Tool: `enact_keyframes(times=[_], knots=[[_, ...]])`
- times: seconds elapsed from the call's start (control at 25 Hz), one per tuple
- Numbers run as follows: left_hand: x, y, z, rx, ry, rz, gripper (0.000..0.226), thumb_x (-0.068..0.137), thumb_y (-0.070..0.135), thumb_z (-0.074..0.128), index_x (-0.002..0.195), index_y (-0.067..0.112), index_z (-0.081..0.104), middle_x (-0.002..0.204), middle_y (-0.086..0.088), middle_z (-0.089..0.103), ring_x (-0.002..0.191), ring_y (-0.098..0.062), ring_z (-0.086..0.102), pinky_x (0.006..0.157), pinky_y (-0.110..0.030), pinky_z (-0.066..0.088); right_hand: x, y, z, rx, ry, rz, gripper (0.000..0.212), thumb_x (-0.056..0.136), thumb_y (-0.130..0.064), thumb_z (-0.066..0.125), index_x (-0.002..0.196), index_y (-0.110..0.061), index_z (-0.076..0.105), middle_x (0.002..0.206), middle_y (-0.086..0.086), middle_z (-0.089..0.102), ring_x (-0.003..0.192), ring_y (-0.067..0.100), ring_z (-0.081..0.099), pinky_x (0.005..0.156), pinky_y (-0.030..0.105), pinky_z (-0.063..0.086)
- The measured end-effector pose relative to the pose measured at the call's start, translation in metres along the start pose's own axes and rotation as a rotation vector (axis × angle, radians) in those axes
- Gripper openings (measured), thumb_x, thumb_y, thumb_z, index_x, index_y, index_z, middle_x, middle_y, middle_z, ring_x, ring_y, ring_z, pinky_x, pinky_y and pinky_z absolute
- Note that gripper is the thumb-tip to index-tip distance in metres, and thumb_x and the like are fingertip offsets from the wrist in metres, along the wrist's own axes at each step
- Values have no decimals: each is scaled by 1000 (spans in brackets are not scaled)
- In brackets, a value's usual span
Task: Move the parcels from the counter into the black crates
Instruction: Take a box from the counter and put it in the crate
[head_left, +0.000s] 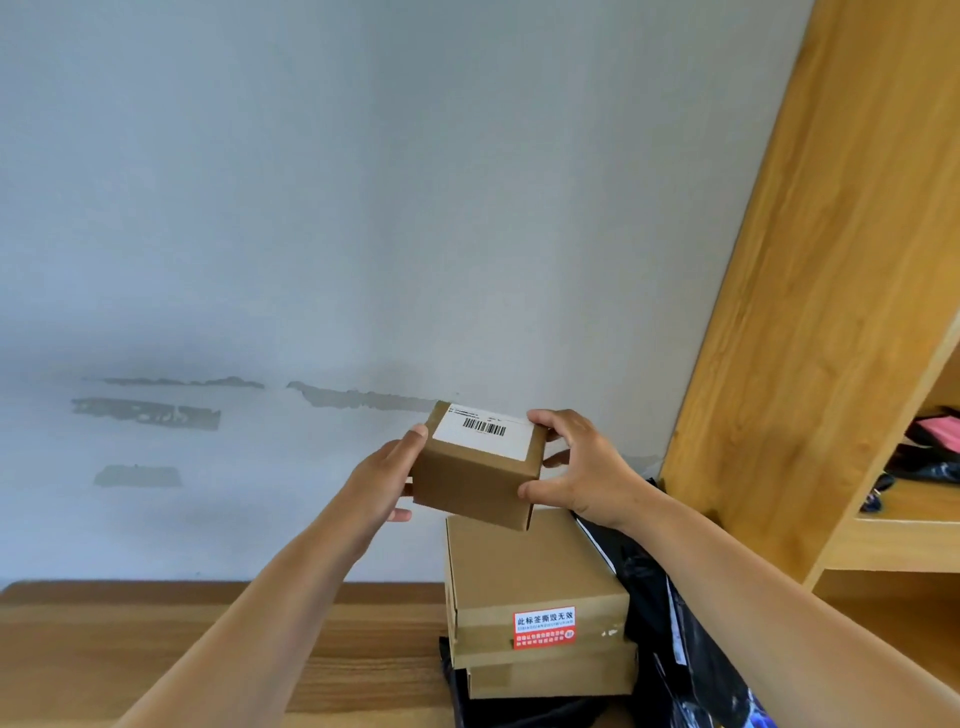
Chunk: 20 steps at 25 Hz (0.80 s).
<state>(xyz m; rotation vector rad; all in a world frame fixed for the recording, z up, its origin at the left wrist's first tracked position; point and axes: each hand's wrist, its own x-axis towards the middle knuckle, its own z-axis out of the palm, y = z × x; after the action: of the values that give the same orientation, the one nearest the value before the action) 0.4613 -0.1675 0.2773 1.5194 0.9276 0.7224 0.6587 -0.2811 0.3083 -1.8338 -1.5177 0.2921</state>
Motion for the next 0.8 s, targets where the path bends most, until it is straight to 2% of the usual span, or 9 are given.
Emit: enact_keyframes(times=[0.12,0.24,0.32,0.4,0.48,0.56,0.64,0.8], knots=[[-1,1,-3,-109,16,-18,31,94,44,51,111,19,57,113,-3,61,104,-20,60,87,-40,55,0,-1,3,17,4,-47,83,68,-14,83,139,-20,40,124,-10,44,117,3,45,93,11,43],[-2,3,-5,-295,74,33,23,92,29,61,107,12,57,112,-8,63,104,-20,61,86,-40,55,2,-5,7,247,64,36,85,71,-8,81,142,-20,36,130,-8,45,110,0,52,79,7,48],[-3,6,-4,-350,100,95,27,91,24,63,112,9,56,113,-9,64,105,-19,62,89,-41,54,4,-7,10,378,113,98,69,75,-5,77,135,-19,46,128,-8,53,112,7,57,75,11,49],[-4,10,-4,-359,117,149,34,87,23,67,117,10,55,113,-6,65,103,-15,63,92,-40,53,7,-7,11,421,92,90,50,78,-2,73,121,-22,59,117,-9,65,113,8,59,82,15,49],[-3,12,-7,-352,116,180,38,77,31,71,112,20,58,112,2,66,102,-9,63,92,-38,52,9,-9,12,510,55,68,41,81,-1,70,111,-27,63,110,-8,70,109,6,62,87,19,50],[-3,10,-12,-293,112,204,36,72,32,69,108,29,61,112,11,67,108,-7,61,94,-36,48,11,-10,12,624,45,61,31,86,-3,65,110,-24,65,109,-4,72,105,9,64,90,21,50],[0,6,-17,-199,139,237,36,79,19,70,111,32,63,115,14,67,114,-10,57,96,-34,45,13,-9,12,689,47,71,25,93,-10,59,115,-18,66,112,-1,71,108,12,64,95,26,50],[-2,7,-19,-232,155,262,50,82,-11,49,112,25,63,115,4,68,104,-14,64,82,-28,52,17,-10,18,776,79,146,25,99,-22,49,117,-13,65,111,5,71,108,19,65,94,39,53]])
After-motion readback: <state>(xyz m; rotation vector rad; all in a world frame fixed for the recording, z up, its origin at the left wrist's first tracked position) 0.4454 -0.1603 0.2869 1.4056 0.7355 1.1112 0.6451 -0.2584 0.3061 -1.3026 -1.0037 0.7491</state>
